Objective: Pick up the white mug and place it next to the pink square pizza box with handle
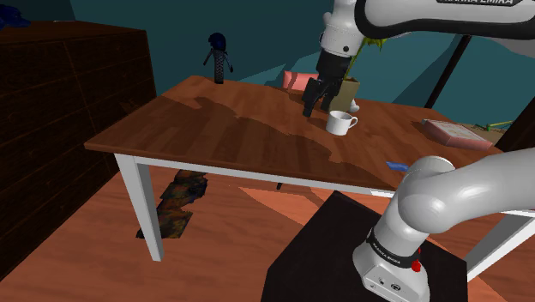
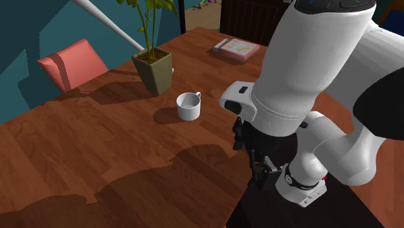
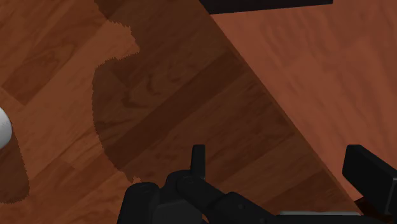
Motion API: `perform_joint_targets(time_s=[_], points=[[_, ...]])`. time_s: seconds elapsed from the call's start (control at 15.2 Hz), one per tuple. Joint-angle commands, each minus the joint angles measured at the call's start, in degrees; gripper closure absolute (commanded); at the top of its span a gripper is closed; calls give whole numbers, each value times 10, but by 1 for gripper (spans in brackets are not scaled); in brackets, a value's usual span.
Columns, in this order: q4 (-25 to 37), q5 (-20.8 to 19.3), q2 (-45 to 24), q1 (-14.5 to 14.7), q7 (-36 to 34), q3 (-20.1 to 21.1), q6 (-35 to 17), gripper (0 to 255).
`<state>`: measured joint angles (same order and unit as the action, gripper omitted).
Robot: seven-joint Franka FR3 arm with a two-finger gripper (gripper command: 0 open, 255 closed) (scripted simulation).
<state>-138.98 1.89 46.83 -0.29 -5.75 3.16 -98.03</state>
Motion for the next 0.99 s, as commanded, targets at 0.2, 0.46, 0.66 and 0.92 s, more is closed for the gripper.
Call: perform_joint_targets(time_s=[0.2,0.46,0.66,0.92], points=[[-15,-24,-9,-16,35,-34,-22,0],[-26,-55,-30,-38,81,-79,-55,0],[-28,-77,-53,-54,115,-113,-81,0],[-21,-102,-94,-72,160,-159,-118,0]])
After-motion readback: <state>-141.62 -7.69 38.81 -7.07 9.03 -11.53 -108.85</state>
